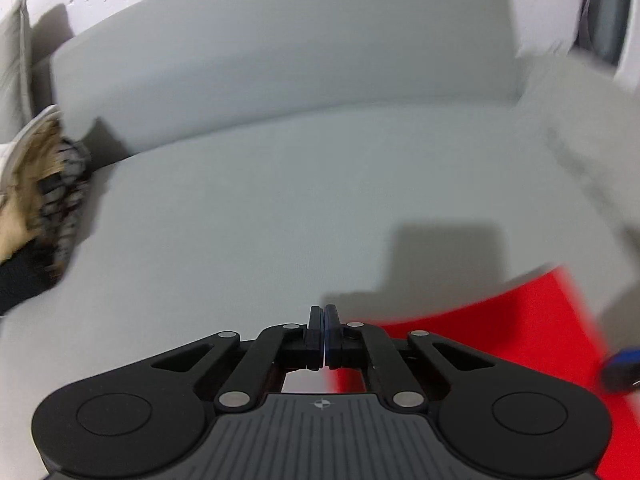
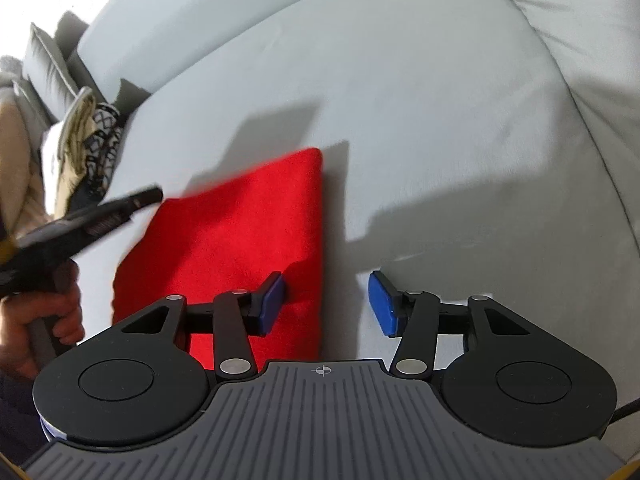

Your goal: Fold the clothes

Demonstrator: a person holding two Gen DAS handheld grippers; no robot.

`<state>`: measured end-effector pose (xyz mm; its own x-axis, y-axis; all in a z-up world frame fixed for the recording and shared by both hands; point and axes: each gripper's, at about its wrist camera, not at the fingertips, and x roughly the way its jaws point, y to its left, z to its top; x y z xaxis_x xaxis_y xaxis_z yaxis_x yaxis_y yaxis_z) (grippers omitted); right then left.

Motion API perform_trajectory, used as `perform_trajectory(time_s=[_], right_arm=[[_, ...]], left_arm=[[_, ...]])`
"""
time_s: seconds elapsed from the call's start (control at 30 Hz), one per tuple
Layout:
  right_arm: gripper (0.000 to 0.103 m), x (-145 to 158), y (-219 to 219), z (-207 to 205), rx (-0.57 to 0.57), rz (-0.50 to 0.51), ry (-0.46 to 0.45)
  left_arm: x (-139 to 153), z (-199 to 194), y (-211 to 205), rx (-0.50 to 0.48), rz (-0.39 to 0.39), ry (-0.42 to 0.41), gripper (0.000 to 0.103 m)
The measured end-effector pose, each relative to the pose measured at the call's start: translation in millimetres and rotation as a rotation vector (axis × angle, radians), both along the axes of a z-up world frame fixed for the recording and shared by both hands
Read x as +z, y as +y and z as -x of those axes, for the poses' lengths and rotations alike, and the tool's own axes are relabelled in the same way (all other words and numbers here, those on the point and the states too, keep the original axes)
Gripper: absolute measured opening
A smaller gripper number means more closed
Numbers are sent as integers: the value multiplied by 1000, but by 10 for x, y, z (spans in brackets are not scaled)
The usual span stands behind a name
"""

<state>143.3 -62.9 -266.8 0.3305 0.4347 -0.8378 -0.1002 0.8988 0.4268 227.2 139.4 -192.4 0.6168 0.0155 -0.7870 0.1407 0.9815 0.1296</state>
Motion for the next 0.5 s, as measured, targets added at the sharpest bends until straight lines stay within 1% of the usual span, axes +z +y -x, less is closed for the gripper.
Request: perform_trajectory(time_s=[0.03, 0.07, 0.1, 0.13, 0.17, 0.2, 0.23, 0.27, 0.3, 0.33, 0.37, 0.4, 0.43, 0.47, 0.5], right_arm=[[57, 14, 14, 1, 4, 14, -6], [58, 37, 10, 8, 4, 21, -6], [60, 84, -25, 34, -3, 21, -16], [60, 135, -64, 62, -12, 20, -28], [60, 215, -126, 103, -33, 11, -55], [60, 294, -184, 146, -46, 4, -79], [60, 367, -224, 185, -38, -5, -97], [60, 438, -256, 226, -26, -13, -112], [58, 488, -234, 273, 11, -16, -112], [52, 537, -212, 320, 49, -19, -112], [41, 586, -185, 370, 89, -19, -113], [36, 628, -113, 436, 143, 4, -121], [30, 660, -11, 499, 189, 37, -135], [29, 692, 91, 565, 234, 70, -150], [29, 723, 183, 640, 270, 90, -168]], left_arm=[[-12, 8, 41, 15, 1, 17, 11], [-20, 18, 83, 30, 3, 35, 15], [42, 75, 143, 41, 28, 25, 21], [107, 135, 204, 51, 53, 14, 24], [204, 221, 237, 65, 53, -2, 28], [303, 308, 269, 79, 52, -19, 30], [401, 395, 300, 93, 51, -36, 30], [464, 515, 268, 81, 70, -31, 30], [524, 637, 232, 67, 91, -25, 30], [585, 759, 196, 54, 112, -20, 29], [646, 881, 161, 41, 132, -14, 28], [706, 1003, 125, 27, 153, -8, 28], [684, 1139, 48, 16, 160, 2, 27], [657, 1275, -32, 5, 166, 12, 23], [601, 1376, -97, 12, 161, 24, 15]])
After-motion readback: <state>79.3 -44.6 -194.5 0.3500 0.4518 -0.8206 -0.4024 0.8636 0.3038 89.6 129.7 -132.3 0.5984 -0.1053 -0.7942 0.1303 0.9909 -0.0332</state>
